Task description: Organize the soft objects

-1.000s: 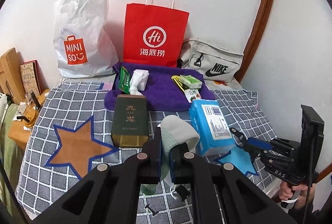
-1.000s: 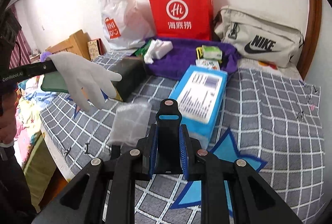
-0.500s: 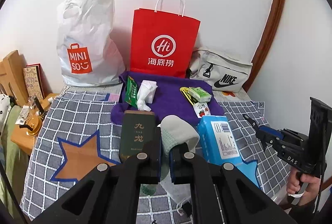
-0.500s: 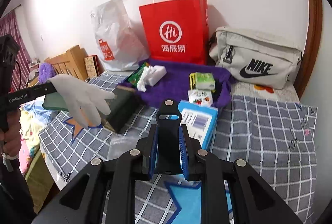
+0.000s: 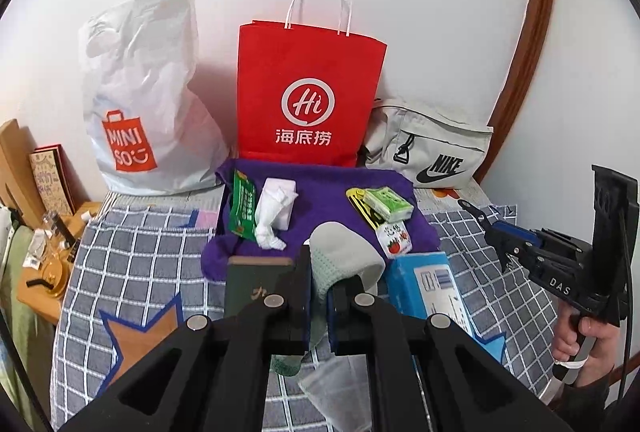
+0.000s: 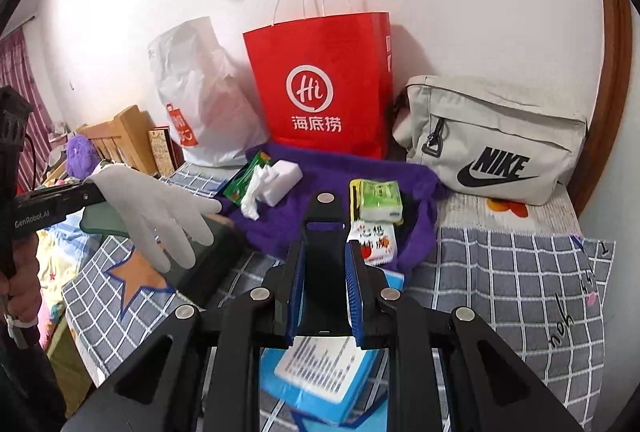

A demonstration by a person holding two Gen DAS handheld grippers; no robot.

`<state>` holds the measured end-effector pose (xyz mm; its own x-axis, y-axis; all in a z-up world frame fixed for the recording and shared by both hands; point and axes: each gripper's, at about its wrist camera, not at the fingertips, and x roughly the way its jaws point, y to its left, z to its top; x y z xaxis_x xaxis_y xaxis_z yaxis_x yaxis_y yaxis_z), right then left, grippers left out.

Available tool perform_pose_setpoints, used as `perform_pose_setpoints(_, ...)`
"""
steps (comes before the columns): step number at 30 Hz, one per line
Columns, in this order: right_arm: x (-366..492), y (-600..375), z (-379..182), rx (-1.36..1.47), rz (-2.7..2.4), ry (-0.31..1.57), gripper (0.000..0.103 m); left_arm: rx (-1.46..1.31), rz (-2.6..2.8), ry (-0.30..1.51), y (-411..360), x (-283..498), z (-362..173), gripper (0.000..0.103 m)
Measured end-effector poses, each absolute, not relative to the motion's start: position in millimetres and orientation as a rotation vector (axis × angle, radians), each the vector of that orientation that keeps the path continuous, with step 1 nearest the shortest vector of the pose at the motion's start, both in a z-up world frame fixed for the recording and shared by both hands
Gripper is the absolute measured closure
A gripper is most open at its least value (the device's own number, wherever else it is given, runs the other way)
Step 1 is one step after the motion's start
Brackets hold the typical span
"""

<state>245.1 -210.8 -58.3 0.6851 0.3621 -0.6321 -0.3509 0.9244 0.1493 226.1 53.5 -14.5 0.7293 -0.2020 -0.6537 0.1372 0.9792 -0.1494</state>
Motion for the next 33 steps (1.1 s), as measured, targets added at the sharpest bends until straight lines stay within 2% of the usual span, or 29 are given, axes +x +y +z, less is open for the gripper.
perform_pose_setpoints(11,305.1,-199.8,-67.3,0.020,0.413,0.733,0.083,-0.125,-0.164,0.731,62.2,275.4,-16.8,0.097)
perform_pose_setpoints(33,391.0,-202.8,-130.1,-0.005,0.389,0.846,0.083,-0.177,-0.172,0.775,51.9,376.5,-51.7,0.097)
